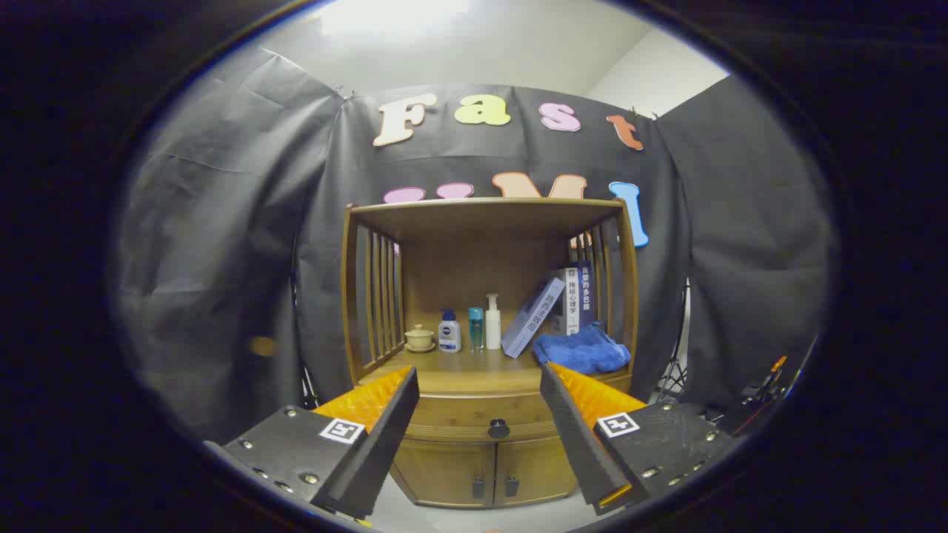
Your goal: Pull open the drawer, take out the items inside it, and place them on the countertop above the cabinet.
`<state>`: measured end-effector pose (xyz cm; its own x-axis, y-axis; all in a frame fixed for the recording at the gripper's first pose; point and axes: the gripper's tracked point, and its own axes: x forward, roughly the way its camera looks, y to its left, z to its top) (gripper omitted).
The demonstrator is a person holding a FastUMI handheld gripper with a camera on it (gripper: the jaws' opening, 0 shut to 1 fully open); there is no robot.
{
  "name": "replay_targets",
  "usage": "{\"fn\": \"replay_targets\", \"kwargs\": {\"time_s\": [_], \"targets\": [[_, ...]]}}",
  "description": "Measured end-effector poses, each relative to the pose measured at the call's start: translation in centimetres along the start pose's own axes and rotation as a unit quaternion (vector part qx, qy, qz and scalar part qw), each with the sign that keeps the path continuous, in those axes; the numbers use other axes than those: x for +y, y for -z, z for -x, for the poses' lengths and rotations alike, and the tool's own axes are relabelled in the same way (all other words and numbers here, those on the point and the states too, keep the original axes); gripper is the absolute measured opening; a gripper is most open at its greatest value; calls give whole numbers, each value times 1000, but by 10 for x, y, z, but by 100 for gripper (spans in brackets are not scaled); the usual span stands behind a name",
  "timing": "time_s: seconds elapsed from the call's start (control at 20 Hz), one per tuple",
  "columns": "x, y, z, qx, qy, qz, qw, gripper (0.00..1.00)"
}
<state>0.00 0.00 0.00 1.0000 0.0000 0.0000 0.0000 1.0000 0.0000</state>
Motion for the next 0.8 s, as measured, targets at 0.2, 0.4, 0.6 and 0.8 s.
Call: {"fn": "replay_targets", "kwargs": {"time_s": [0.2,0.4,0.6,0.8], "targets": [[2,10,0,6,0,3,1000,99],[8,14,0,13,-7,-3,1000,99],[9,13,2,8,-7,2,1000,99],[4,15,0,9,-1,2,1000,99]]}}
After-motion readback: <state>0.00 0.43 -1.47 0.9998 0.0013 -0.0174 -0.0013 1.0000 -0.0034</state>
